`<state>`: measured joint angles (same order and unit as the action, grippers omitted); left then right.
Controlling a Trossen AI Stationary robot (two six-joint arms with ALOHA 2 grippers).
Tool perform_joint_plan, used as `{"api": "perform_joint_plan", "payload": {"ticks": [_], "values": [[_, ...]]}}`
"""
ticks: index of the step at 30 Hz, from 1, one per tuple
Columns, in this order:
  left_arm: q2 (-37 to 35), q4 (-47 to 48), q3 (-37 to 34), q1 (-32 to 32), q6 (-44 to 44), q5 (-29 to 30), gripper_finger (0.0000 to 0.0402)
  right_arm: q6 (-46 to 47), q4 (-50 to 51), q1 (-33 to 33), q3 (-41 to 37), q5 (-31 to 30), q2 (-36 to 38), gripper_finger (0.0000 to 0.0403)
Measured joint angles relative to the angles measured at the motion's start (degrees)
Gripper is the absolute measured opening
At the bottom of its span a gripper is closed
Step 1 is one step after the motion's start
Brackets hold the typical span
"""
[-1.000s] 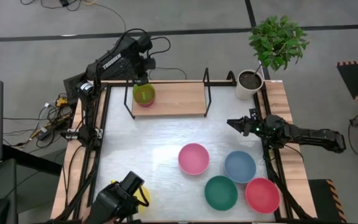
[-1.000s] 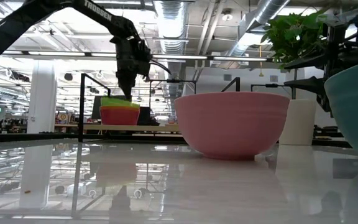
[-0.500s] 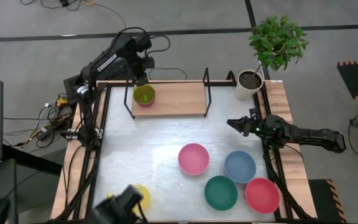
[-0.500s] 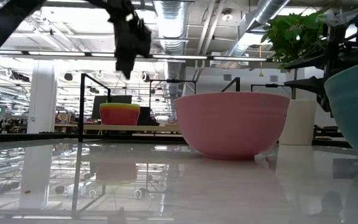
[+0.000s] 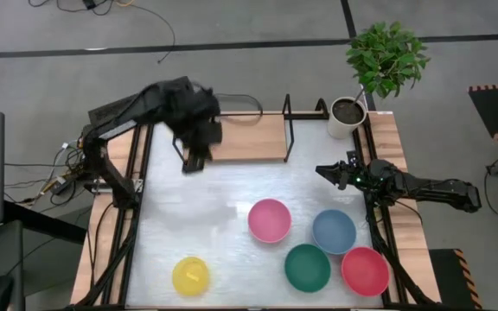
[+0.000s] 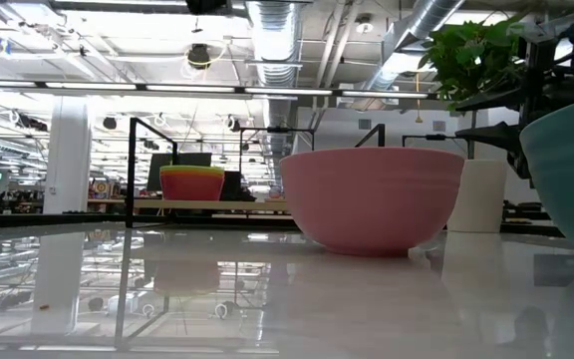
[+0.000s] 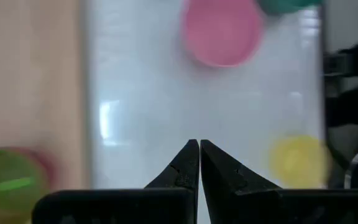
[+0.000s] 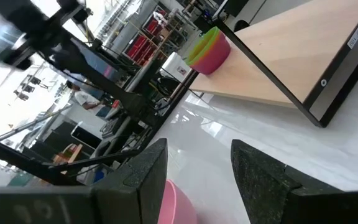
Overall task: Place and stack bowls onto a shelf
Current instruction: Stack the yellow transparent bowl on top of the green transparent bowl into the shelf
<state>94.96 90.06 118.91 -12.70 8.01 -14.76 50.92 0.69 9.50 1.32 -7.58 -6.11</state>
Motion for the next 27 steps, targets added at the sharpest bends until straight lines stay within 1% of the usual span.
{"api": "perform_joint_plan", "payload": {"ticks": [2,5,7,10,16,19,20,22,24,27], "values": [[-1.29,-0.07,0.0,5.17,-5.55,0.5,0.0003,0.0,0.02,0.01,0.0,0.1,0.0,0.0203],[-2.49,0.0,0.0,12.35,-15.28,4.77,0.001,-0.22,0.02,-0.03,0.0,0.2,0.0,0.0203],[-2.79,-0.02,0.0,16.99,-21.59,6.32,0.0019,-0.34,0.02,-0.03,0.0,0.2,0.0,0.0203],[-2.82,-0.04,-0.02,24.0,-30.59,7.5,0.004,-0.45,0.02,-0.03,0.0,0.22,0.0,0.0203],[-2.08,-0.68,-1.03,36.07,-46.85,12.51,0.0096,-0.63,0.04,-0.03,0.0,0.22,0.0,0.0203],[-2.12,-1.16,-4.32,39.92,-54.91,14.96,0.0122,-1.74,0.04,-0.04,0.0,0.24,0.0,0.0203],[-2.12,-0.54,-5.78,41.21,-57.43,15.0,0.013,-1.86,0.04,-0.03,0.0,0.23,0.0,0.0203],[-2.12,-0.89,-9.6,43.16,-60.95,12.8,0.0145,-1.88,0.04,-0.03,0.0,0.24,0.0,0.0203],[-2.12,-3.09,-14.38,45.0,-62.77,10.65,0.0158,-1.9,0.04,-0.03,0.01,0.24,0.0,0.0203],[-2.08,-8.19,-22.13,47.69,-63.27,10.03,0.0174,-1.9,0.04,-0.03,0.01,0.22,0.0,0.0203]]}}
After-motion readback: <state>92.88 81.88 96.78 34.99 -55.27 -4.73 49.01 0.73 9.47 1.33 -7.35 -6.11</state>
